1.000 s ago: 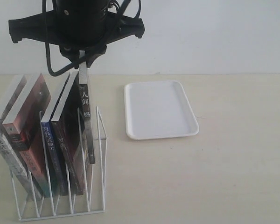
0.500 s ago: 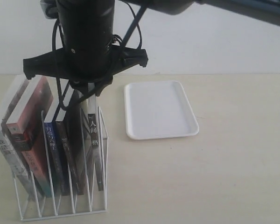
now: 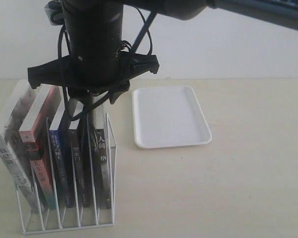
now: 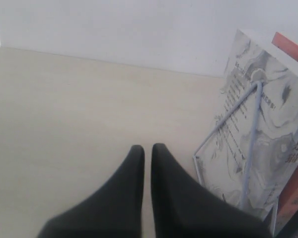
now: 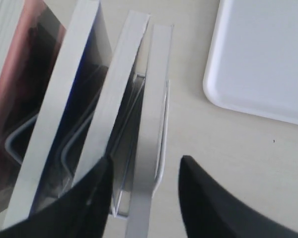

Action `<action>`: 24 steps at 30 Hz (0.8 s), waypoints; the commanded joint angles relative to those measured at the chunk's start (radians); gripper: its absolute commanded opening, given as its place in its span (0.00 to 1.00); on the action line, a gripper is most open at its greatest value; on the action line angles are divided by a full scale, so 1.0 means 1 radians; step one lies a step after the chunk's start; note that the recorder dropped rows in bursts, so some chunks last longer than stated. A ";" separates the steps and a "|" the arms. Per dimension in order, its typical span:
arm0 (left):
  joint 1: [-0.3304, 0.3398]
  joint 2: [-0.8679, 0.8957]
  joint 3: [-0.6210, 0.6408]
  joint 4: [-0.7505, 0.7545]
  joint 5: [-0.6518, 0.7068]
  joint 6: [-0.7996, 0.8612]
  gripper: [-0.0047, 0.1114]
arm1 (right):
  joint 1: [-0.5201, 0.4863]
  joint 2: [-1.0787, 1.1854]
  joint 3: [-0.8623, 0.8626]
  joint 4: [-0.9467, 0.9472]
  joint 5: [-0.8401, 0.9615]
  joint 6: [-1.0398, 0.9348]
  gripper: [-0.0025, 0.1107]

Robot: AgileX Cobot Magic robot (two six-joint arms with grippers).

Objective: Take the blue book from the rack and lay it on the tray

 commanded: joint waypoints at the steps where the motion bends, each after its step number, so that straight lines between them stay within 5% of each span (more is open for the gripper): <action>1: 0.003 -0.002 0.003 0.002 -0.001 0.005 0.08 | 0.000 -0.008 -0.002 -0.010 -0.006 -0.018 0.47; 9: 0.003 -0.002 0.003 0.002 -0.001 0.005 0.08 | 0.000 -0.008 -0.014 -0.023 -0.006 -0.028 0.24; 24: 0.003 -0.002 0.003 0.002 -0.001 0.005 0.08 | 0.000 -0.028 -0.095 0.050 -0.006 -0.092 0.24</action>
